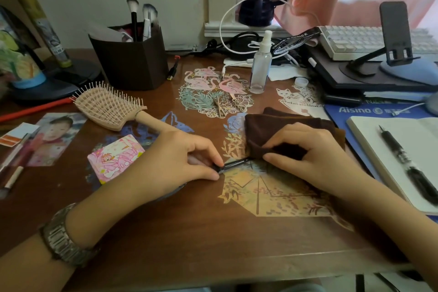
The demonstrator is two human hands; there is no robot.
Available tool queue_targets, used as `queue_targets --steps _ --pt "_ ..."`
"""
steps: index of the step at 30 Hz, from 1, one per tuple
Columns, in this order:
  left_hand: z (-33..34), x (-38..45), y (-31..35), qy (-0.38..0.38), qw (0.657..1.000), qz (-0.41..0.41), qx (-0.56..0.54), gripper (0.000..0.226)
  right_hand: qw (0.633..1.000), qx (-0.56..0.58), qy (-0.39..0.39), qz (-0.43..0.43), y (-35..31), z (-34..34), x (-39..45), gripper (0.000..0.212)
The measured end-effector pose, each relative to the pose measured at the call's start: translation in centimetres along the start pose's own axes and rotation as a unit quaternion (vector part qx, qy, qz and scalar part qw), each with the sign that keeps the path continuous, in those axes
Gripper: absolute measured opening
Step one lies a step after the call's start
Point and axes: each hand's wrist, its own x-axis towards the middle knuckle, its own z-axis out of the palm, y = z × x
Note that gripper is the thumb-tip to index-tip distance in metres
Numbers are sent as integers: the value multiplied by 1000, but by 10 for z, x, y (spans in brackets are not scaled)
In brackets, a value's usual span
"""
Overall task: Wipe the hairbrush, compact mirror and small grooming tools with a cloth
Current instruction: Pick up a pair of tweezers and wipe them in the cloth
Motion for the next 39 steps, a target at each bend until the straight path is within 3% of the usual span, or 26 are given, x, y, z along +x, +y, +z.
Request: queue_targets --steps 6,12,20,30,39 --pt "1 0 0 25 999 11 17 24 1000 -11 -17 -11 2 2 -2 29" --pt "9 2 -3 58 998 14 3 38 999 -12 -19 -28 1 3 -1 26" --pt "20 11 0 72 997 35 -9 33 999 -14 -18 -41 1 7 2 25" --pt "40 27 5 110 989 88 53 25 998 -18 -8 -59 1 9 4 28" --pt "33 23 4 77 991 89 61 20 998 -40 -12 -55 5 8 2 30"
